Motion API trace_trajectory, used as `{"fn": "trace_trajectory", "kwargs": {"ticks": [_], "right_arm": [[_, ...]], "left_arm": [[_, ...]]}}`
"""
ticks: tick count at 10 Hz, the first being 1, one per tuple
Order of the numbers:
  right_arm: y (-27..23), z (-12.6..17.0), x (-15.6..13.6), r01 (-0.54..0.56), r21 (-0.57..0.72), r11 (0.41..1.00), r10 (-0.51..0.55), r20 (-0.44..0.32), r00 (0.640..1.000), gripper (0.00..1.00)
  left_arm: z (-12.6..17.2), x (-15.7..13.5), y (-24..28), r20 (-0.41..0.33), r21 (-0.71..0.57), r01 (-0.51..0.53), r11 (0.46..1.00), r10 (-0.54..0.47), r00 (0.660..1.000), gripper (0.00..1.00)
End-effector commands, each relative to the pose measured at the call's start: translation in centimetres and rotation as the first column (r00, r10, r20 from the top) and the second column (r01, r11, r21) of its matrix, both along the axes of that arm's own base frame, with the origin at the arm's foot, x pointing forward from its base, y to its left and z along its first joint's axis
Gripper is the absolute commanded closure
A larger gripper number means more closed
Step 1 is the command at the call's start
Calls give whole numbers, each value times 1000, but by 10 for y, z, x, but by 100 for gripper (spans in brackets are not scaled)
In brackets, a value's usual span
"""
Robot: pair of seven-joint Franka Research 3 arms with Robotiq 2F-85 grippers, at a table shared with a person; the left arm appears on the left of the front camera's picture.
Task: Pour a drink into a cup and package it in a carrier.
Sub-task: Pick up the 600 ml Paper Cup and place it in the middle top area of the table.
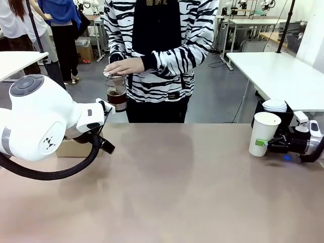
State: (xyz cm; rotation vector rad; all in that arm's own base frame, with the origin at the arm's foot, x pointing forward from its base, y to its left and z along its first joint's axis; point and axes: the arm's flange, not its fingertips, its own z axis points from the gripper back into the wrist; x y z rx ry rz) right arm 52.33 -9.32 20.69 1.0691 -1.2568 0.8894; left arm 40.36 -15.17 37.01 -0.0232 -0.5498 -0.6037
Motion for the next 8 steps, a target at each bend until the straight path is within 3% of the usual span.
{"fn": "trace_trajectory", "kwargs": {"ticks": [1, 2, 8], "right_arm": [[4, 2, 7, -17, 31, 999, 17, 16, 1000, 0], [2, 2, 7, -33, 35, 999, 32, 15, 999, 20], [1, 1, 2, -19, 20, 1000, 19, 9, 1000, 20]], "left_arm": [[0, 0, 0, 0, -1, 1, 1000, -1, 1000, 0], [0, 0, 0, 0, -1, 1, 1000, -1, 1000, 0], [0, 0, 0, 0, -1, 1, 1000, -1, 1000, 0]]}}
